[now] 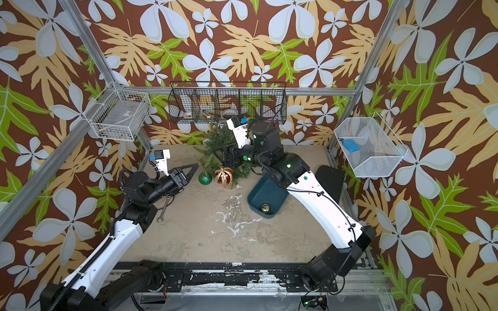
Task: Decorate the small christmas tree with ornaments
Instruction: Hang an ornament on the christmas tree, then pick up an ornament from the container.
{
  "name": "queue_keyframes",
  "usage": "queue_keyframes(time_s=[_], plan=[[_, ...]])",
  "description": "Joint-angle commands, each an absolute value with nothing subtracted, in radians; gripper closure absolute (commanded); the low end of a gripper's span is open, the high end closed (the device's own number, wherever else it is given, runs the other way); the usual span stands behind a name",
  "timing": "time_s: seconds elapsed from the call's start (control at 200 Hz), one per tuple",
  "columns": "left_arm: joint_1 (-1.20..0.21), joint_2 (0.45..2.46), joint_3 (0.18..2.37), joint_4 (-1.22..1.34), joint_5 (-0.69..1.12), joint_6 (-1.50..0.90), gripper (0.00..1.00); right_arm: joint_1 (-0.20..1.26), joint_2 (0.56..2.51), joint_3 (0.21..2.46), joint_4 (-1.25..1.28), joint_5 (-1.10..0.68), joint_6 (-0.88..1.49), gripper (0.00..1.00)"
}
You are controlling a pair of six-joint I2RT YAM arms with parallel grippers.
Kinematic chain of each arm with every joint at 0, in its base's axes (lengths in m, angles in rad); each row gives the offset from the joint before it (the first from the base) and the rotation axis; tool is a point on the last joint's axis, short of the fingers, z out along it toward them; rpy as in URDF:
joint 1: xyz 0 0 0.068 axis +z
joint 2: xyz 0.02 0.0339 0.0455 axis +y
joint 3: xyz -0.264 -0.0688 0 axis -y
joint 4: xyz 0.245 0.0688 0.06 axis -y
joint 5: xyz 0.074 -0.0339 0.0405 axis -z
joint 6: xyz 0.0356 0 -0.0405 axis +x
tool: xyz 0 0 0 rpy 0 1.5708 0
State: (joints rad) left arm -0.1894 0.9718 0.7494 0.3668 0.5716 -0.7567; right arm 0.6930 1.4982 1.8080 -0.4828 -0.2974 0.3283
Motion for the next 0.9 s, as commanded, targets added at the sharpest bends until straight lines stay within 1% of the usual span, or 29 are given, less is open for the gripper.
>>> queue_keyframes(time_s=[0.0,0.155,0.22,0.35,0.43,0.671,0.781,0.896], plan=[[-0.187,0.936,0.729,0.314,0.544,-0.732,0.48,0.692,1.432,1.753,-0.457,-0.195,0.305,0.28],[-0.187,0.883,0.700,0.249,0.551,-0.726,0.42,0.675,1.318,1.642,-0.479,-0.095,0.314,0.28],[-0.188,0.857,0.694,0.186,0.547,-0.701,0.36,0.648,1.269,1.588,-0.504,-0.061,0.324,0.28],[-0.188,0.801,0.674,0.069,0.552,-0.656,0.32,0.542,1.154,1.434,-0.503,-0.098,0.364,0.28],[-0.189,0.770,0.652,0.013,0.572,-0.644,0.30,0.492,1.117,1.363,-0.531,-0.095,0.371,0.28],[-0.200,0.688,0.560,-0.037,0.656,-0.672,0.27,0.482,1.126,1.255,-0.644,0.002,0.361,0.29],[-0.240,0.660,0.517,-0.024,0.649,-0.698,0.25,0.482,1.155,1.225,-0.669,0.012,0.374,0.29],[-0.287,0.628,0.480,-0.025,0.622,-0.714,0.24,0.482,1.212,1.185,-0.699,0.006,0.385,0.31]])
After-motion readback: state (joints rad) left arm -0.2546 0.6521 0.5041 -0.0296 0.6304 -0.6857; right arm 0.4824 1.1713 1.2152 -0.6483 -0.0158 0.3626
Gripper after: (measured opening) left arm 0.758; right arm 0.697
